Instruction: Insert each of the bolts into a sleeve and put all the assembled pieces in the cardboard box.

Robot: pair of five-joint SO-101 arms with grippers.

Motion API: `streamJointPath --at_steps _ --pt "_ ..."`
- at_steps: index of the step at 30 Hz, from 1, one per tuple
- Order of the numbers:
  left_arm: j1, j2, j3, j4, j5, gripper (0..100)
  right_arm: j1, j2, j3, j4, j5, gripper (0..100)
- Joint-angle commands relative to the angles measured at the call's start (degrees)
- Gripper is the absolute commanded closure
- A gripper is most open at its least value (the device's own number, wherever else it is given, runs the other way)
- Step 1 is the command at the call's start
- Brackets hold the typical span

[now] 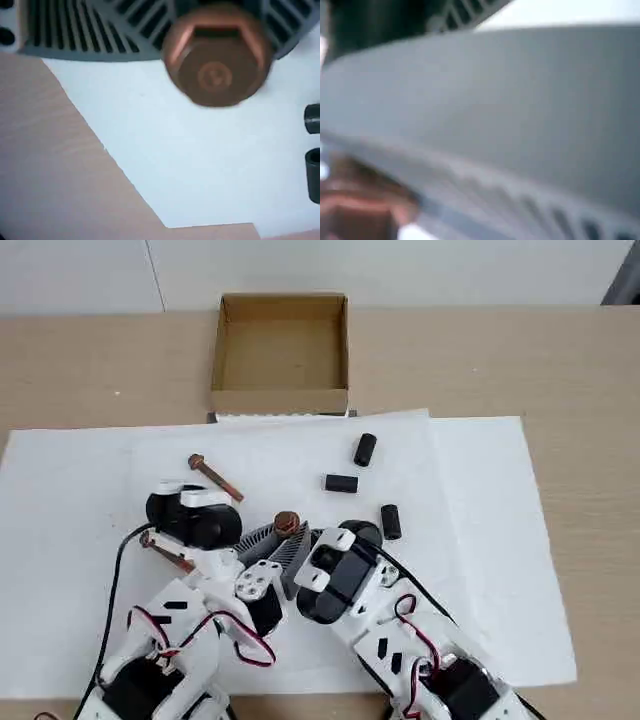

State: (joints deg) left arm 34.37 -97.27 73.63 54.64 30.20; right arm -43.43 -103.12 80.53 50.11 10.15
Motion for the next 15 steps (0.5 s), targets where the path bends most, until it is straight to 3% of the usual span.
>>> streamJointPath --at_steps 1,7,15 --pt "0.4 0.1 0.0 0.5 -2.4 97 -0.1 -0.8 -2.0 -1.5 0.5 99.6" --pt "-2.5 0.5 -0.2 0.6 -2.6 76 -0.1 -0.8 -2.0 -1.3 0.5 99.6" --pt "-6.9 0.4 -3.1 0.4 -6.2 76 -0.1 -0.8 -1.7 -1.3 0.3 99.6"
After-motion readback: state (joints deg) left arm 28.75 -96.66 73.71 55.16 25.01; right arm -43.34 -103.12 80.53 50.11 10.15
